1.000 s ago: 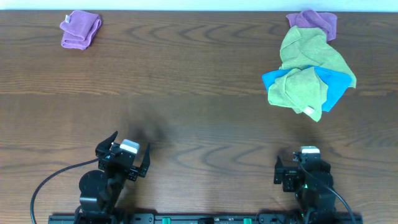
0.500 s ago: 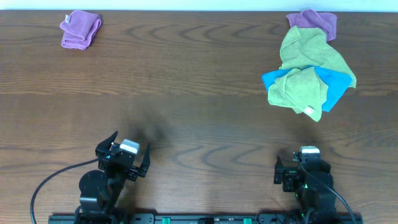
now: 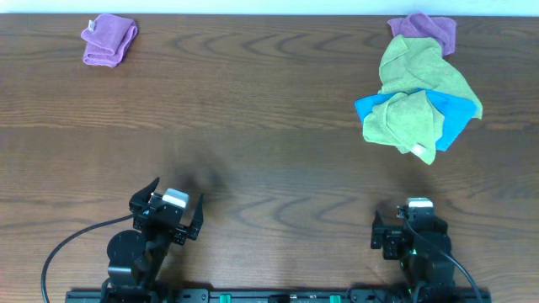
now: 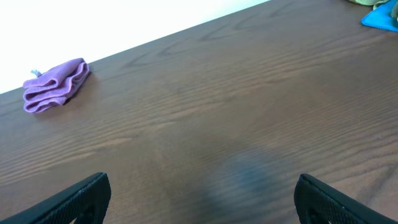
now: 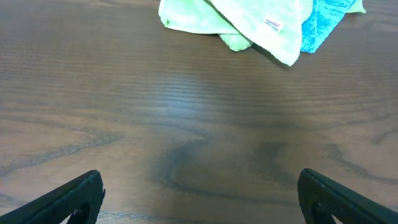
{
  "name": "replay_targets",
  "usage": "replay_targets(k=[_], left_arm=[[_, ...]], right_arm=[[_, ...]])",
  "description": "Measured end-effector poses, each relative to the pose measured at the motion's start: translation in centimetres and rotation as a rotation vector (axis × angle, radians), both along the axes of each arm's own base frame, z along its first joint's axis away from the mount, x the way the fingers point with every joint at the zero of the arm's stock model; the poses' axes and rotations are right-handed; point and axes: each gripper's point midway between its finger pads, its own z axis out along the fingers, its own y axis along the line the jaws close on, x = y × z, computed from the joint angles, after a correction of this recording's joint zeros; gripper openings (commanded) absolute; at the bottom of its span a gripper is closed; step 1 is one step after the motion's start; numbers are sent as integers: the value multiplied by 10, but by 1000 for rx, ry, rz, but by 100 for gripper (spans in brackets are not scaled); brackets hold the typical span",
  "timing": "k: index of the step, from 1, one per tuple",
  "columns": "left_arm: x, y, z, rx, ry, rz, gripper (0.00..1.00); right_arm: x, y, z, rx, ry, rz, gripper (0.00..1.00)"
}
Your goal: Fold the cloth
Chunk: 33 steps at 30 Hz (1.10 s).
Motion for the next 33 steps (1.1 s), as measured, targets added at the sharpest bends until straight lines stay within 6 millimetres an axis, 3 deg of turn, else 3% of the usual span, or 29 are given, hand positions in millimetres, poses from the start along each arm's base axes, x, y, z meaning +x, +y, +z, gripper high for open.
replay_targets(k=[17, 20, 24, 29, 31, 33], left_arm=[[0, 0, 0, 0, 0, 0, 95], [0, 0, 0, 0, 0, 0, 96], [0, 0, 0, 0, 0, 0, 95], [0, 0, 0, 0, -1, 0, 96], [0, 0, 0, 0, -2, 0, 95], [0, 0, 1, 0, -3, 0, 95]], right_arm=[[0, 0, 0, 0, -3, 0, 99], [10, 2, 13, 8, -69, 1, 99], [35, 19, 60, 98, -287, 60, 99], [47, 39, 159, 347, -680, 125, 99], [46, 42, 185, 414, -772, 141, 99], [51, 45, 189, 465, -767, 141, 99]])
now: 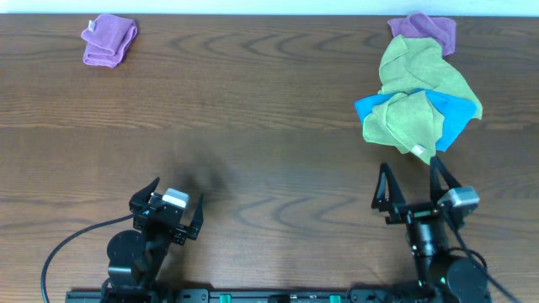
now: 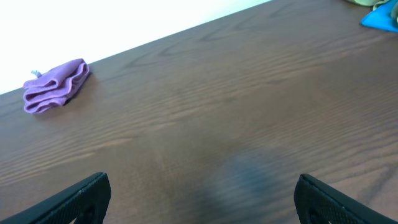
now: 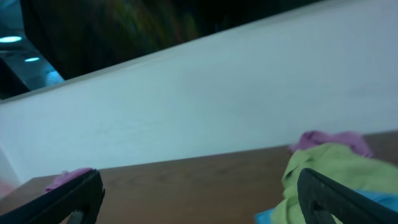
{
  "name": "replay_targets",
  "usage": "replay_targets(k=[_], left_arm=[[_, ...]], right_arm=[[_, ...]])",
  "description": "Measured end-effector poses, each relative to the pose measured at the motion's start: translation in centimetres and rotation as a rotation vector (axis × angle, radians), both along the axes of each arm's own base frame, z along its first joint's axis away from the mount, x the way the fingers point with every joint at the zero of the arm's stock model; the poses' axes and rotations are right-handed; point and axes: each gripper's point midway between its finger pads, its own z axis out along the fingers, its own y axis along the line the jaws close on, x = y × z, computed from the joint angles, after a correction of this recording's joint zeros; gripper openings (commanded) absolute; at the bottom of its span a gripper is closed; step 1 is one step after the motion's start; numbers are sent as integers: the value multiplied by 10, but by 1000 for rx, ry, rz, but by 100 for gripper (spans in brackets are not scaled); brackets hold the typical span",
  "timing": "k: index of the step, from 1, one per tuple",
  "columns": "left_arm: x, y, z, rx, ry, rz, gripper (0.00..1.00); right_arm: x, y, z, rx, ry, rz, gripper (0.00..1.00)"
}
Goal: Fold the cloth
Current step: 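Reach the right gripper to the cloth pile and grasp the green cloth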
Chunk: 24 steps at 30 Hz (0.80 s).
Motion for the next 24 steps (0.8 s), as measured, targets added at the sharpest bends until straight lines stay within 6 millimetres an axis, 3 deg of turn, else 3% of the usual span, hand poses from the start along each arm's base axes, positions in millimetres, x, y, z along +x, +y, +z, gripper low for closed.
replay_targets(k=[2, 10, 18, 24], left_arm=[[0, 0, 0, -1, 1, -1, 95], [0, 0, 0, 0, 0, 0, 95], [0, 0, 0, 0, 0, 0, 95], [0, 0, 0, 0, 0, 0, 95]], right_arm=[[12, 1, -6, 16, 64, 3, 99], [90, -6, -24, -4, 468, -56, 99], [150, -21, -85, -151, 897, -82, 99], [168, -21, -147, -310, 1115, -10, 96]])
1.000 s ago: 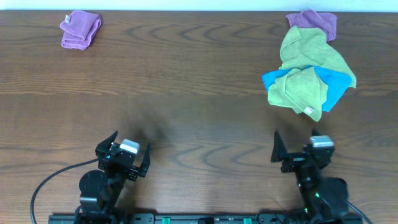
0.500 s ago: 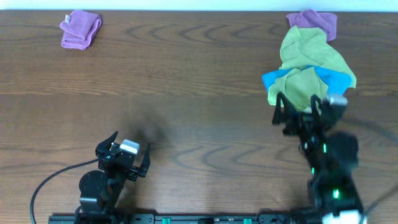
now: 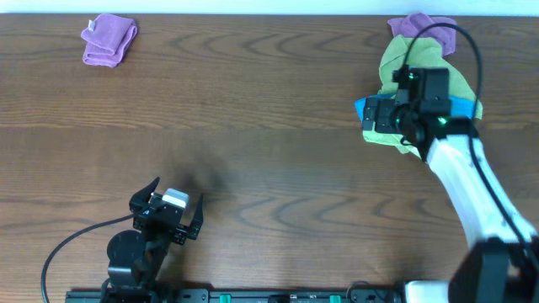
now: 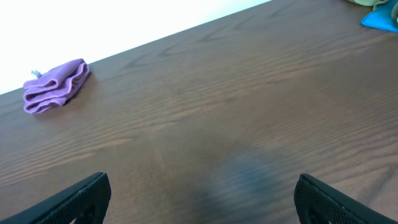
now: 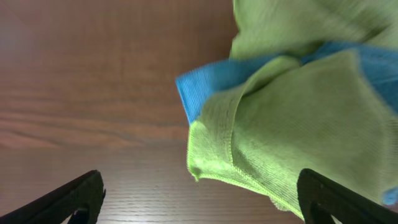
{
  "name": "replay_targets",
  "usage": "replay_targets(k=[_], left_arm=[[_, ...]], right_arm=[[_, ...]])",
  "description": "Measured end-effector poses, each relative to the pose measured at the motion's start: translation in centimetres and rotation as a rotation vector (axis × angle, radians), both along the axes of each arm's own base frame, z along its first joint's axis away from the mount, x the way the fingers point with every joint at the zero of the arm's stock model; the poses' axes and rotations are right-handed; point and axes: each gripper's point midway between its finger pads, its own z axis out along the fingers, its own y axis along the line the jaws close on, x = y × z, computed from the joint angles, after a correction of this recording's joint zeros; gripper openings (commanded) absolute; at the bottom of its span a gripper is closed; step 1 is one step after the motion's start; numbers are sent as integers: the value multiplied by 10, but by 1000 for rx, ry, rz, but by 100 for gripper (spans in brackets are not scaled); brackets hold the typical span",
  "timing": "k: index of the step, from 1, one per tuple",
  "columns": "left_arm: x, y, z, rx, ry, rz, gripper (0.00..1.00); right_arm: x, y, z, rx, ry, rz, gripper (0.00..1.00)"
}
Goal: Fold the cloth
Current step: 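Reach the right gripper to the cloth pile and grasp the green cloth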
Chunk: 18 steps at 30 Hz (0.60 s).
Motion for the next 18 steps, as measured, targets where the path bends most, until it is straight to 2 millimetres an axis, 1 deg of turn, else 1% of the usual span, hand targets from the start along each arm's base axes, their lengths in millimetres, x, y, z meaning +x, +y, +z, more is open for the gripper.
replay_targets(k=[3, 6, 7, 9, 10, 11, 12, 15, 18], left_arm=[[0, 0, 0, 0, 0, 0, 95], [0, 0, 0, 0, 0, 0, 96], [0, 0, 0, 0, 0, 0, 95], [0, 0, 0, 0, 0, 0, 95], [0, 0, 0, 0, 0, 0, 95], [0, 0, 0, 0, 0, 0, 95], [0, 0, 0, 0, 0, 0, 95], [0, 0, 0, 0, 0, 0, 95], [0, 0, 0, 0, 0, 0, 95]], right_arm=[[-1, 0, -26, -16, 69, 20, 96], [-3, -1, -42, -29, 112, 31, 93], [-3, -1, -46, -33, 122, 33, 91], [-4, -3, -53, -43, 139, 37, 80], [-3, -3, -55, -50, 143, 40, 71], [-3, -4, -57, -57, 146, 41, 49], [-3, -5, -60, -65, 151, 44, 33], [-3, -7, -65, -79, 164, 45, 16], [-2, -11, -67, -94, 167, 31, 1]])
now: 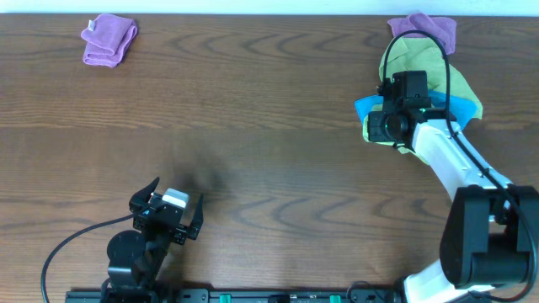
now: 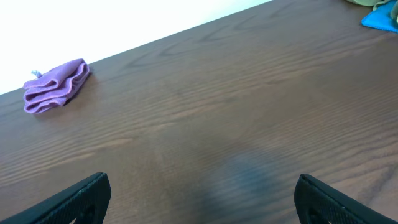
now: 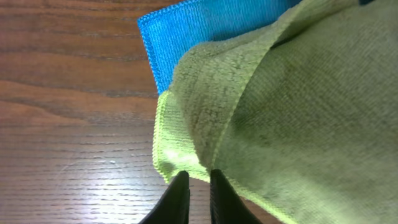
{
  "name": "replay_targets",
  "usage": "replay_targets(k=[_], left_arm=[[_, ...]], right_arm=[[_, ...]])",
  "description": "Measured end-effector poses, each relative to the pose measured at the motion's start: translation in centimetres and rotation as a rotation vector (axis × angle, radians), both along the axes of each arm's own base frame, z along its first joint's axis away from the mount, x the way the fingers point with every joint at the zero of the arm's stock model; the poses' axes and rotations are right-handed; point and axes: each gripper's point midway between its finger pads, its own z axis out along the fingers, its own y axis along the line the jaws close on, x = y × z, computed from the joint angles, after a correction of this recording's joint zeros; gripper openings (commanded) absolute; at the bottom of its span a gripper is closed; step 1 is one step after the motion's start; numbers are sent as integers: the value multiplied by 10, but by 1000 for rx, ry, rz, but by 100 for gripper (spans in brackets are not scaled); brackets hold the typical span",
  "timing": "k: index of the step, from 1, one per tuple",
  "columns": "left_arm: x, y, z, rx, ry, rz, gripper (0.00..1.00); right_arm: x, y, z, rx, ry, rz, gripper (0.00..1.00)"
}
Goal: Fold the cloth
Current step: 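Reach the right gripper to the cloth pile and grasp the green cloth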
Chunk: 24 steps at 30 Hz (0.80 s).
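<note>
A crumpled green cloth [image 3: 286,112] lies at the table's back right on top of a blue cloth [image 3: 199,25]; in the overhead view the green cloth [image 1: 407,52] is partly covered by my right arm. My right gripper [image 3: 197,177] is down at the cloth's near-left edge, its fingers drawn nearly together with the green hem at their tips. My left gripper [image 2: 202,202] stands open over bare wood near the front left [image 1: 178,192].
A purple cloth [image 1: 429,25] peeks out behind the green pile at the back edge. A small folded purple cloth [image 1: 108,39] lies at the back left corner [image 2: 55,84]. The table is dark wood [image 1: 269,143].
My right gripper was wide open just above the green cloth's near-left corner; now it is lower and its fingers have shut at the hem. The left arm has not moved.
Both grippers were open at the front edge. Then the right gripper was raised and pointing at the back wall. Then it was over the pile, open. Now it is shut at the green cloth's edge. The left gripper kept its place throughout.
</note>
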Motion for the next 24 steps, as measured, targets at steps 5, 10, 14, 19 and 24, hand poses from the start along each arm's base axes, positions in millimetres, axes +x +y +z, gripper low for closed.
replay_targets(k=[5, 10, 14, 19, 24], left_arm=[[0, 0, 0, 0, 0, 0, 95], [0, 0, 0, 0, 0, 0, 96], [0, 0, 0, 0, 0, 0, 95], [0, 0, 0, 0, 0, 0, 96], [0, 0, 0, 0, 0, 0, 95]], right_arm=[[1, -4, 1, -20, -6, -6, 1], [4, -3, 13, -16, 6, -10, 1], [22, 6, 57, 23, -23, 7, 1], [50, 37, 138, 62, -148, 83, 2], [44, 58, 175, -22, -186, 163, 64]])
